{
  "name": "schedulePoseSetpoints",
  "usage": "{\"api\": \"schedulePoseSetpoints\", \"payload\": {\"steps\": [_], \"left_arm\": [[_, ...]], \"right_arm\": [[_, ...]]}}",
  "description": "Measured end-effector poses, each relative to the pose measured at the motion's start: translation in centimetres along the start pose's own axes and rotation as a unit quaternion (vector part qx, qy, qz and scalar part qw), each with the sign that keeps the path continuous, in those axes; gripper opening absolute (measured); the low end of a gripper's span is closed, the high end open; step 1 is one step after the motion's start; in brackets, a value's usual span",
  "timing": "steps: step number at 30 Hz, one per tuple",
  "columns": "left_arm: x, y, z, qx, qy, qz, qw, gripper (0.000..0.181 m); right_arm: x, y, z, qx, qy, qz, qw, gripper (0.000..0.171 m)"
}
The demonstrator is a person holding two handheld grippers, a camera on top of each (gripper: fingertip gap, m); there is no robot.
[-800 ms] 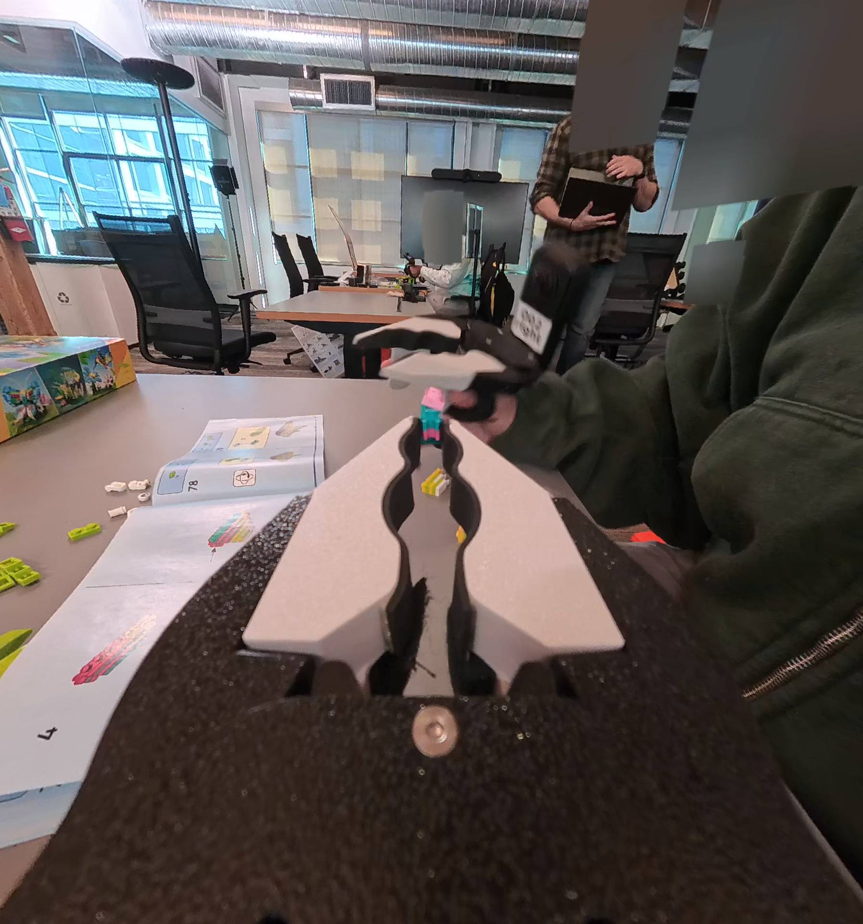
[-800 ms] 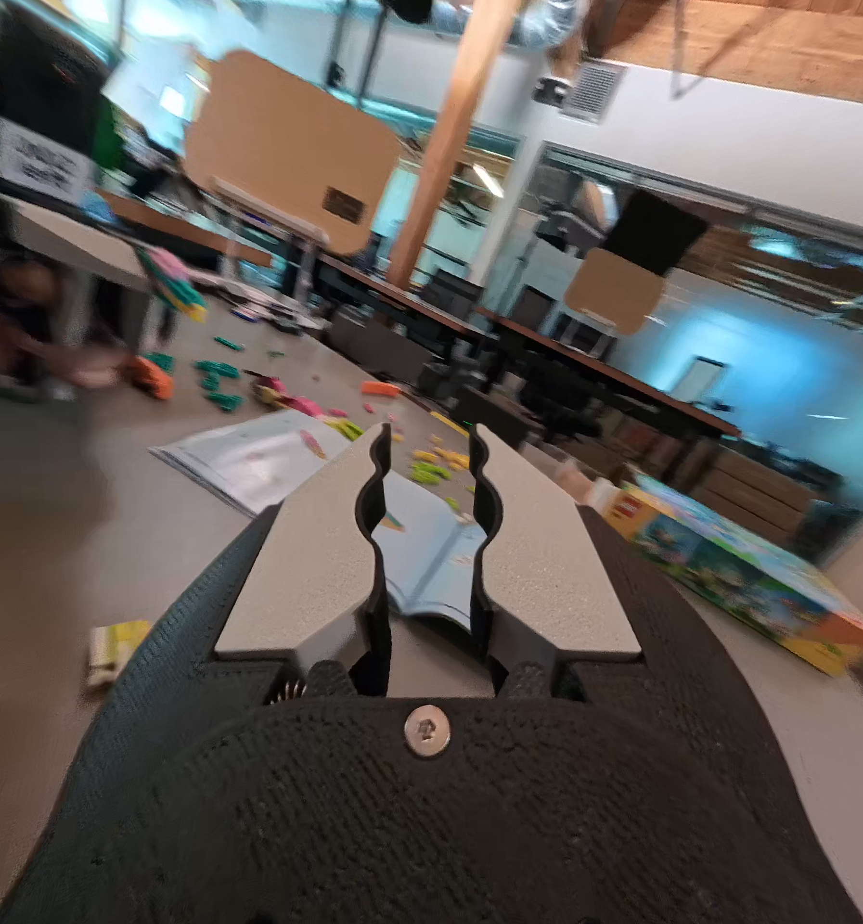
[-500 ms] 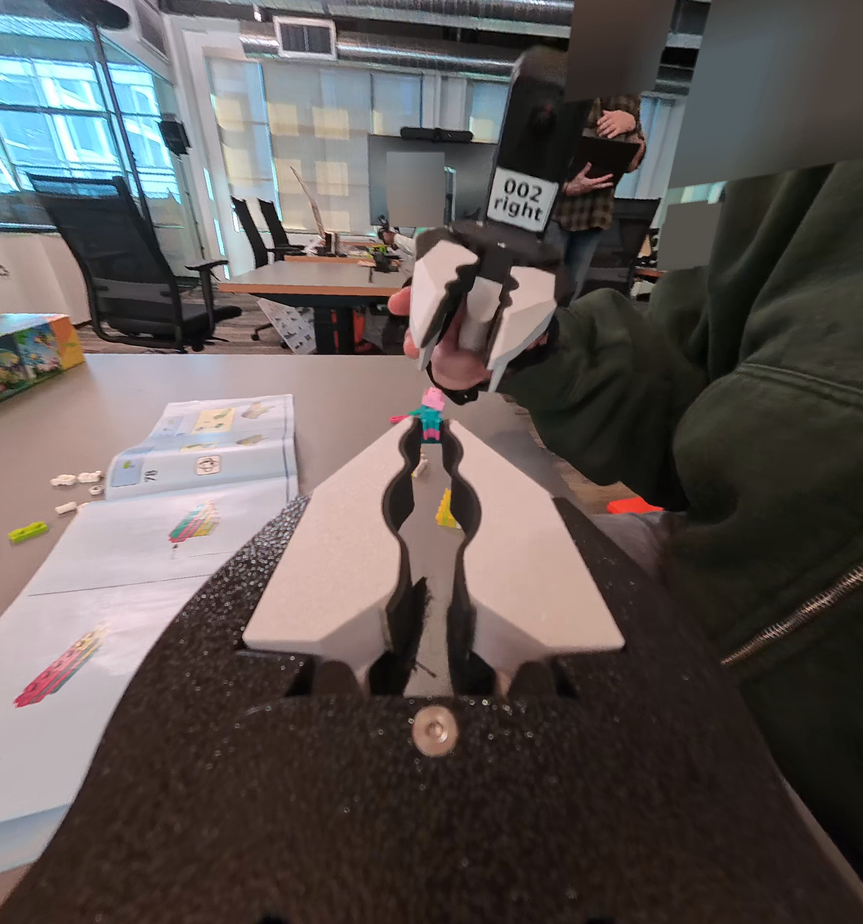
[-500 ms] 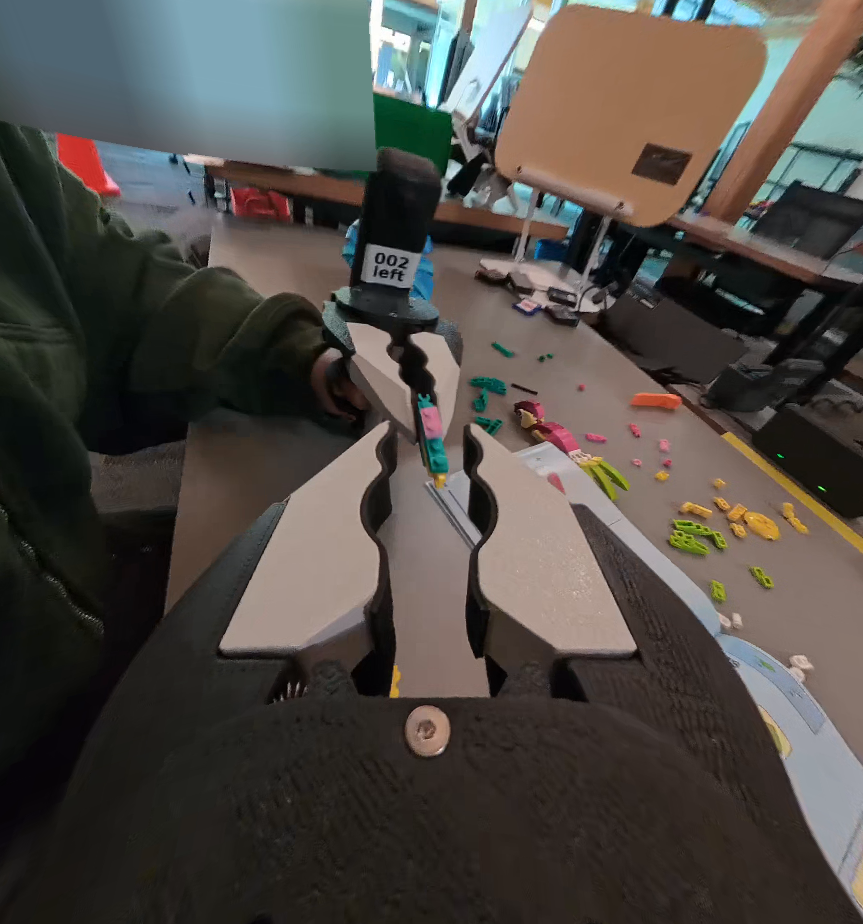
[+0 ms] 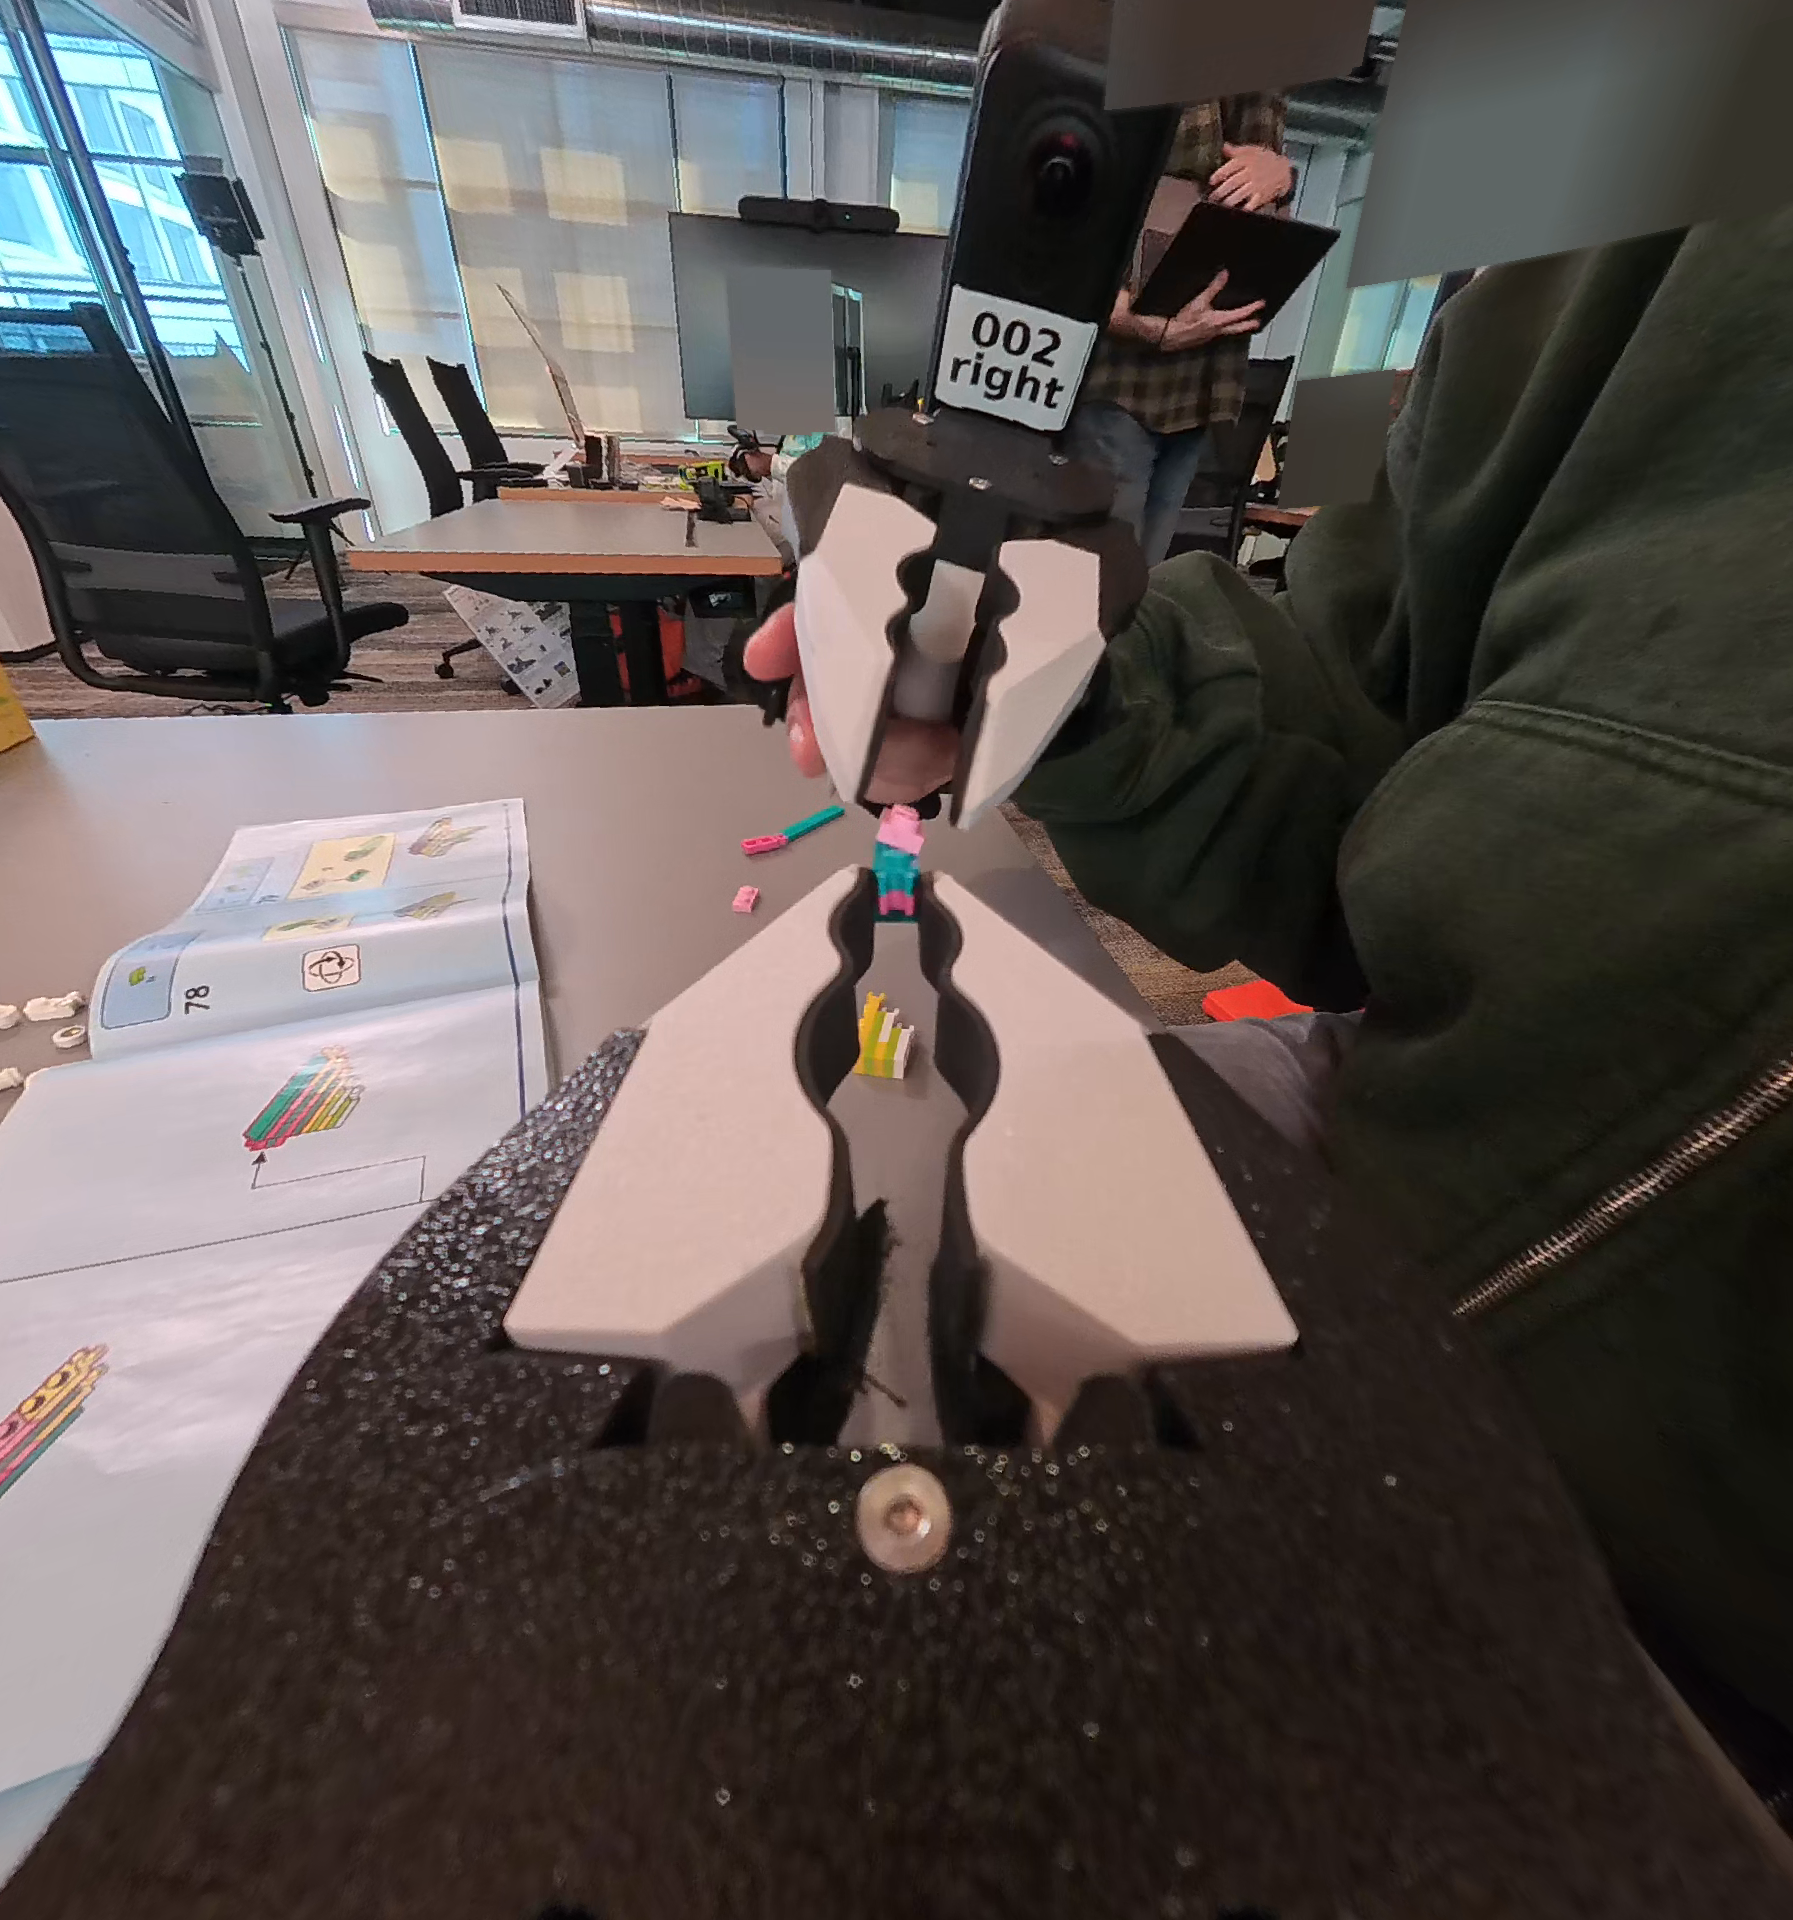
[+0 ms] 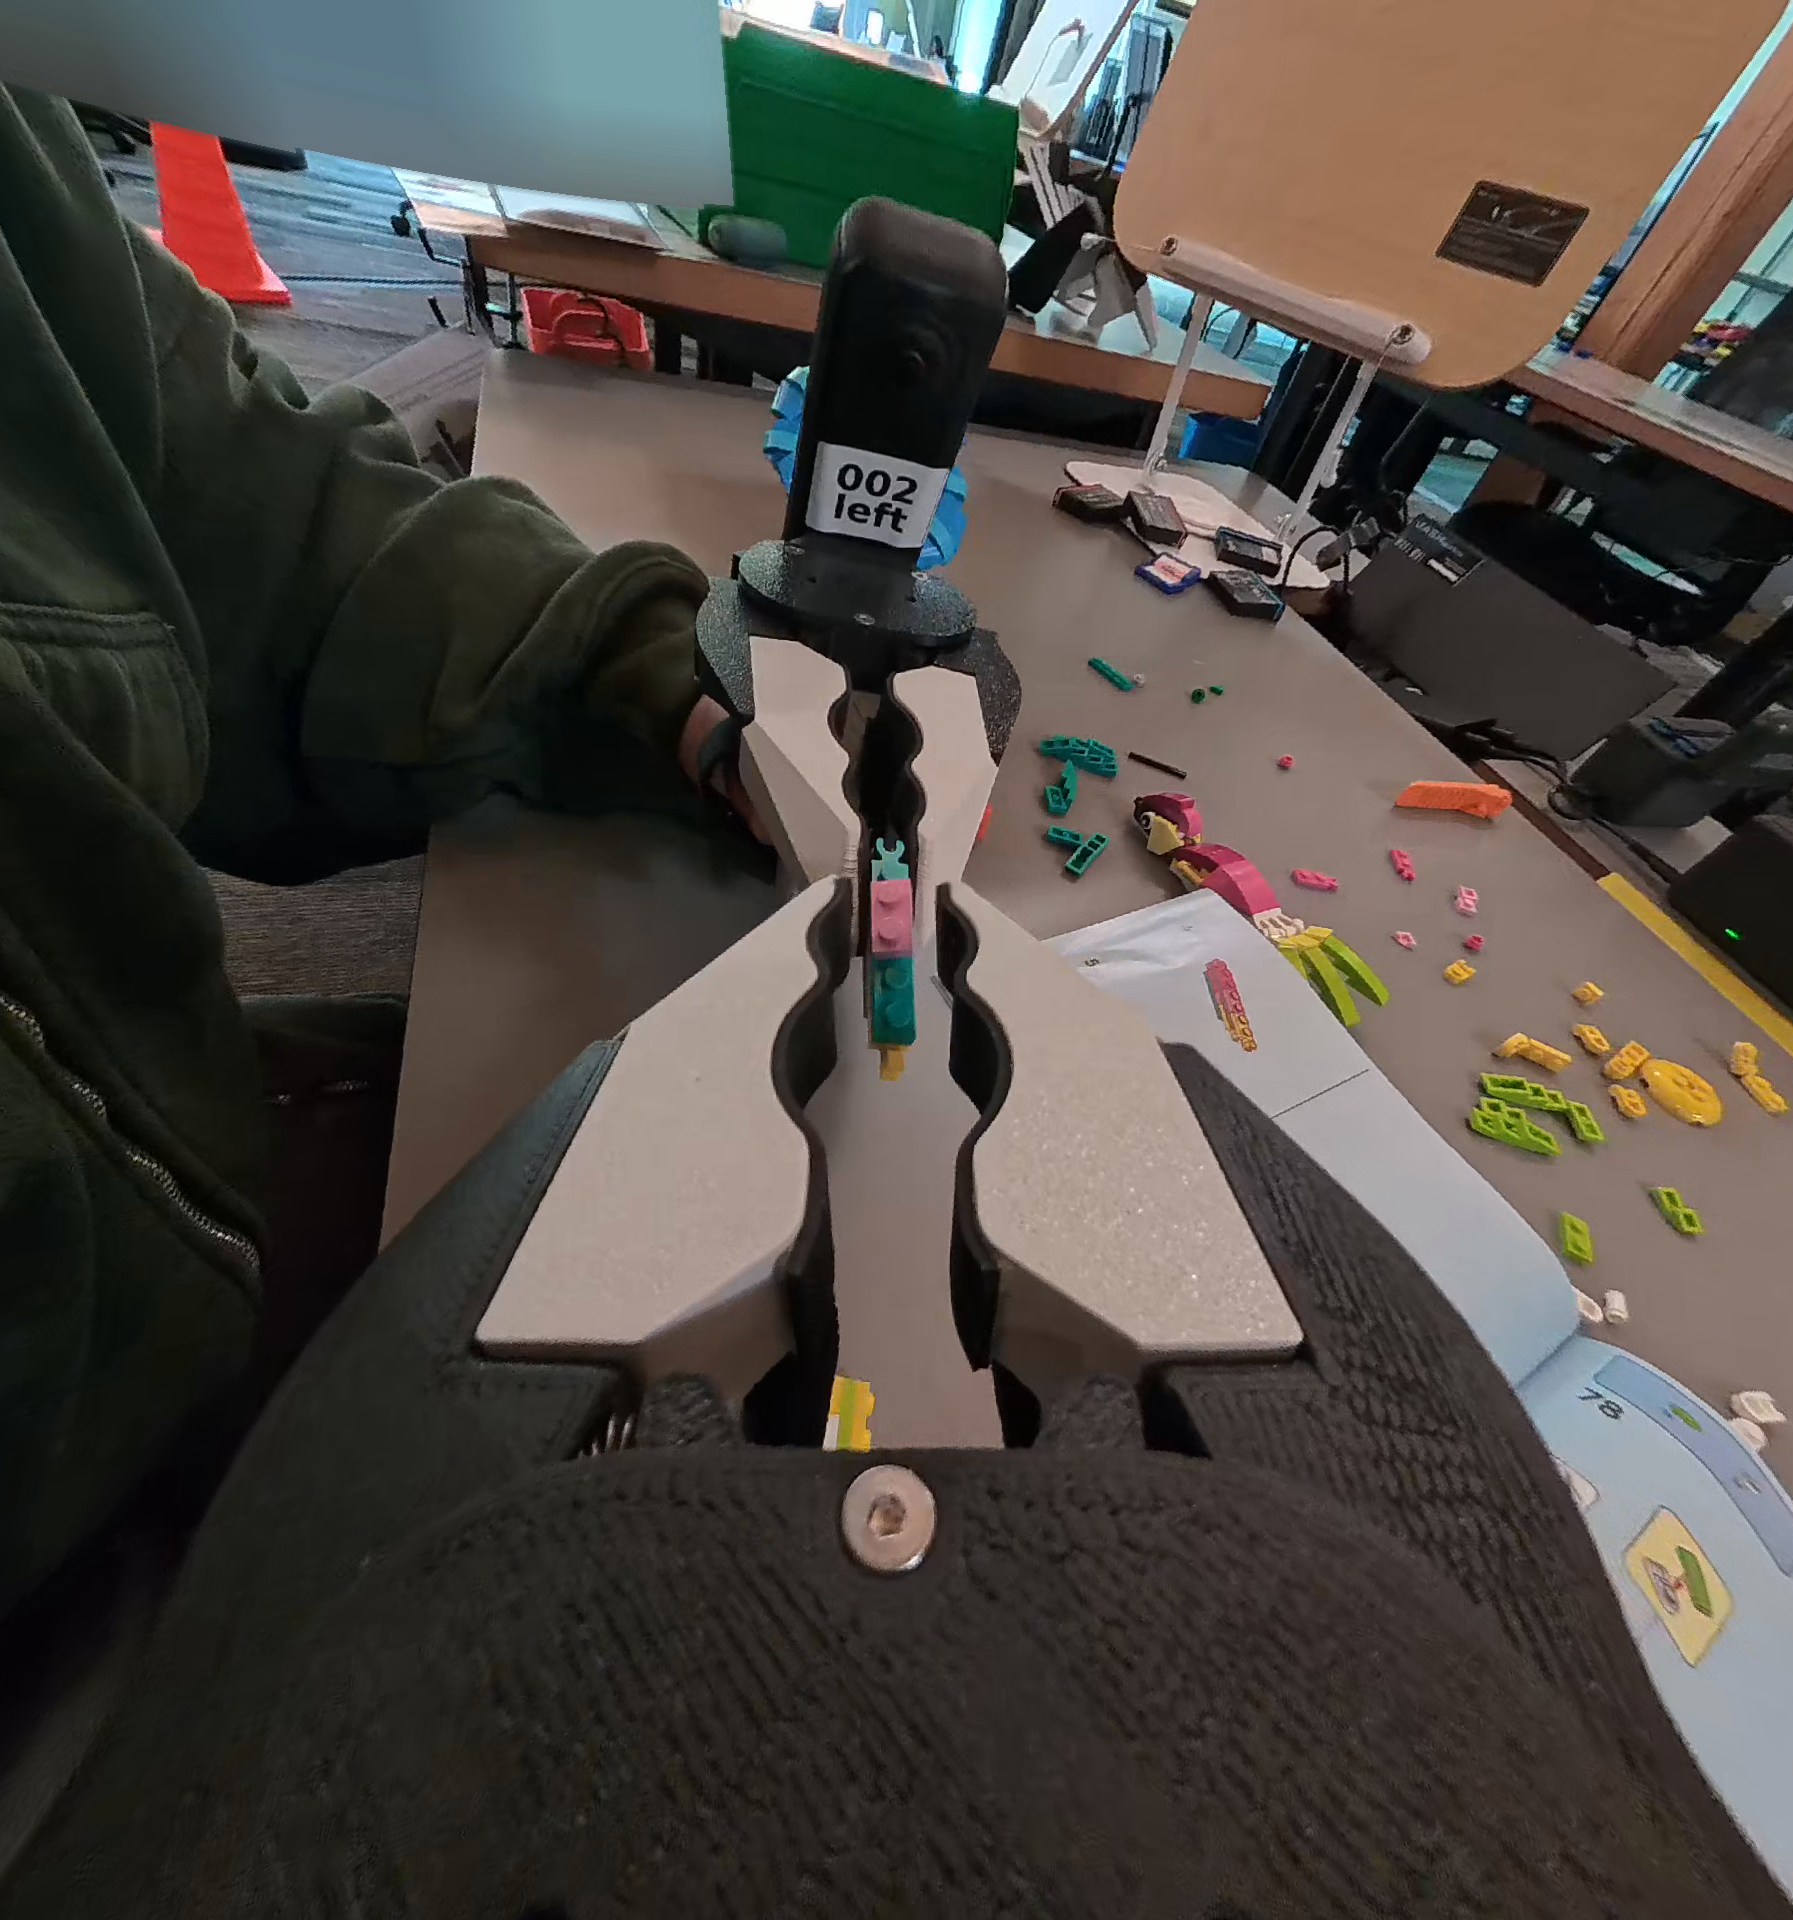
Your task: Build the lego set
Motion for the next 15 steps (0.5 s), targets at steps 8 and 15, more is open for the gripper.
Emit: {"api": "schedulePoseSetpoints", "payload": {"steps": [8, 15], "left_arm": [[0.0, -0.1, 0.0, -0.008, 0.001, 0.001, 1.0, 0.006], [0.2, -0.4, -0.2, -0.044, -0.005, -0.013, 0.999, 0.006]], "right_arm": [[-0.2, 0.1, 0.1, 0.0, 0.009, -0.002, 1.0, 0.006], [2.7, -1.8, -0.2, -0.044, -0.045, 0.026, 0.998, 0.006]]}}
Point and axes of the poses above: each gripper's, where its closed fingertips meet, x back along the fingers, z out of its underside, y = z × x across the jaws, the point moved 8 cm from there along x, back along the fingers, and after that the axes turned 14 degrees about y, right-handed, at the moved point
